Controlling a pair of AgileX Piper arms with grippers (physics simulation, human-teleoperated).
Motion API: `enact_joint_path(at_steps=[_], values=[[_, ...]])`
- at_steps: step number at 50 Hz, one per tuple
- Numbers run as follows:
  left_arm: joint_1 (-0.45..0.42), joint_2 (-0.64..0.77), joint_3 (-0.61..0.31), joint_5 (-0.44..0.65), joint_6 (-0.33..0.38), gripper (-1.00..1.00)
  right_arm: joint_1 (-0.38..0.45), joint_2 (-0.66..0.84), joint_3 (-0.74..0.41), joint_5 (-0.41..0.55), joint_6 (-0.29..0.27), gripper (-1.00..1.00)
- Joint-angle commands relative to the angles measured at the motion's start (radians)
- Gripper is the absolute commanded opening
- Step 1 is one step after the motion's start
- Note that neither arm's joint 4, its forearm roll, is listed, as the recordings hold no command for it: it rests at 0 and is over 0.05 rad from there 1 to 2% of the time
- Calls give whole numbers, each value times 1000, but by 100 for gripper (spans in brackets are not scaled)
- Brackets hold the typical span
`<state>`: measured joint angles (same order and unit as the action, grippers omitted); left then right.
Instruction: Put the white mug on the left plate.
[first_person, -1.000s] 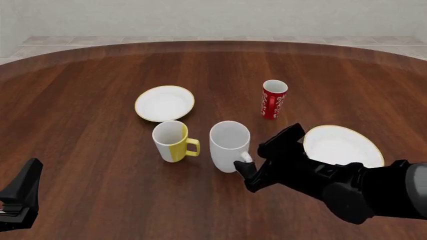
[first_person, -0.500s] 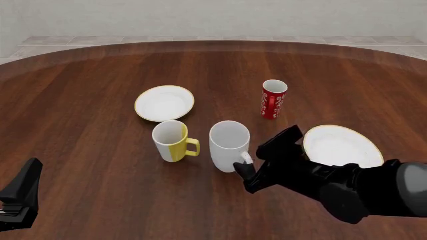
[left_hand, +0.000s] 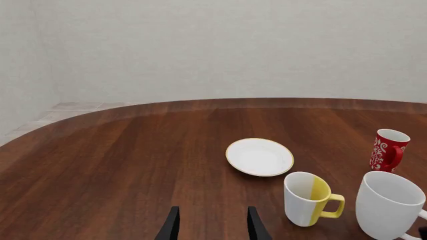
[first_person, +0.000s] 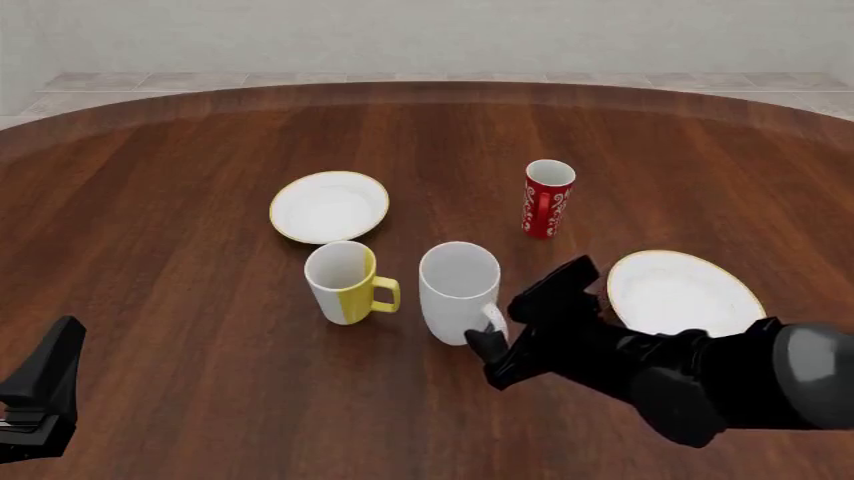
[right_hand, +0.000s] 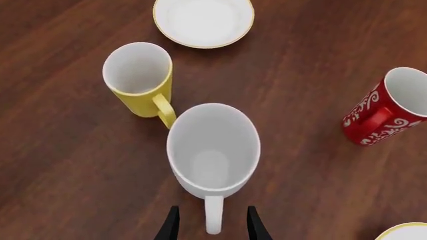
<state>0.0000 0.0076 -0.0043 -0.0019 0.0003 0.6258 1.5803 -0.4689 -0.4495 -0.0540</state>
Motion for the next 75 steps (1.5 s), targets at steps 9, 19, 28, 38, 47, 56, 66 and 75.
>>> enact_joint_path(at_steps=[9, 19, 28, 38, 47, 56, 66, 75], values=[[0, 0, 0, 0, 0, 100, 1, 39, -1, -23, 5, 100], [0, 0, 0, 0, 0, 100, -1, 49, 1, -29, 11, 100], [0, 0, 0, 0, 0, 100, 0, 57, 2, -33, 12, 100], [0, 0, 0, 0, 0, 100, 12, 31, 19, -41, -38, -100], [0, 0, 0, 0, 0, 100, -4, 27, 24, -42, -38, -100], [0, 0, 0, 0, 0, 100, -12, 7, 31, -32, -46, -100], [0, 0, 0, 0, 0, 100, -28, -55, 29, 18, -61, -100], [0, 0, 0, 0, 0, 100, -26, -123, 0, 96, -53, -100]])
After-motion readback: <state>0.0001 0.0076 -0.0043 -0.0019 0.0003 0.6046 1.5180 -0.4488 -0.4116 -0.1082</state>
